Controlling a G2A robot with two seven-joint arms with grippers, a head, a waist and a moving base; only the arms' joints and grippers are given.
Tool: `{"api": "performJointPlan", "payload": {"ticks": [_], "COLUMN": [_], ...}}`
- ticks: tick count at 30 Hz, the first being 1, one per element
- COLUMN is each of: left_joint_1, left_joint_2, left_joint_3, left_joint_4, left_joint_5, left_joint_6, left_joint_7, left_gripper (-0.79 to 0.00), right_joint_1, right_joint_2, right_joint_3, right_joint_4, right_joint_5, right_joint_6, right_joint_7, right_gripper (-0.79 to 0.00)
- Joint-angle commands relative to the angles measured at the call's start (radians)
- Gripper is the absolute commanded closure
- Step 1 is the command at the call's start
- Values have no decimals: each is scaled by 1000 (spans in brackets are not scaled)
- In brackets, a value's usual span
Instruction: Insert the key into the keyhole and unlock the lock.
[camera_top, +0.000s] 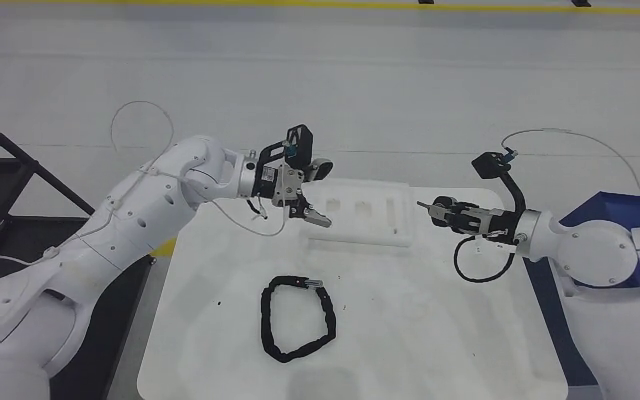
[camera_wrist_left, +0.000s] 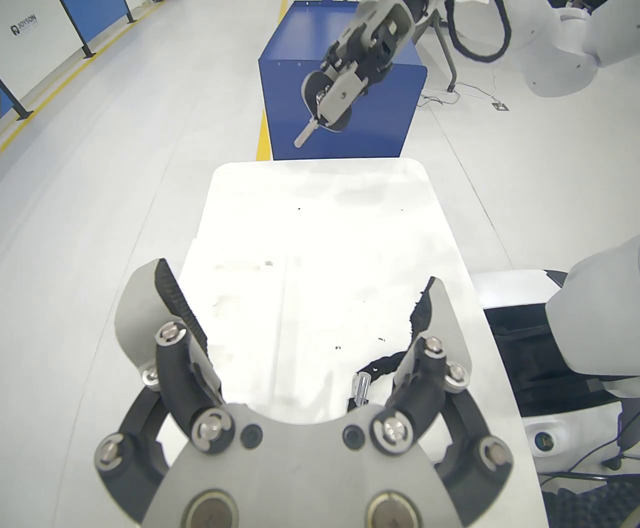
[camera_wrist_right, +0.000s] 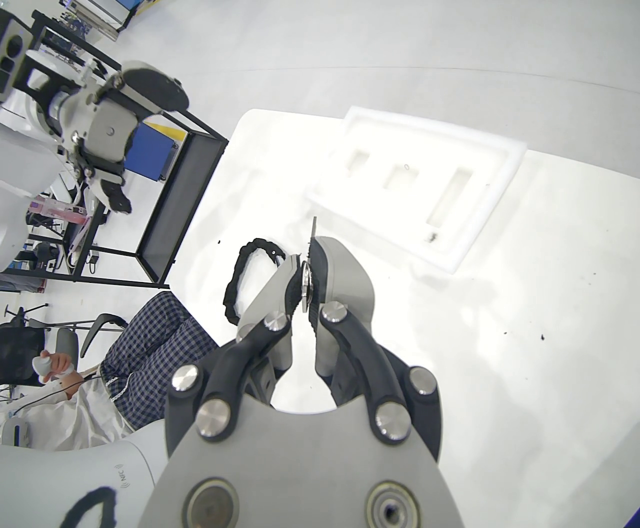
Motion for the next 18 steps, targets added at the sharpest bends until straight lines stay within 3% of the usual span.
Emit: {"api": "performJointPlan", "payload": {"ticks": [1, 6, 13, 18], "left_joint_1": [40, 99, 138, 127], "left_joint_2": [7, 7, -21, -34], "left_joint_3": [-3, 14, 78, 137], "left_joint_4": [-5, 17, 58, 55], "left_joint_5": [54, 102, 105, 113], "left_joint_6": [1, 1, 1, 1], "left_joint_7": [31, 20, -47, -106], "left_gripper": [-785, -785, -785, -785], "right_joint_1": [0, 0, 0, 0], "right_joint_2": [0, 0, 0, 0], "right_joint_3": [0, 0, 0, 0], "right_joint_4": [0, 0, 0, 0], "right_joint_5": [0, 0, 0, 0], "right_joint_6": [0, 0, 0, 0], "right_joint_7": [0, 0, 0, 0], "right_gripper": [0, 0, 0, 0]}}
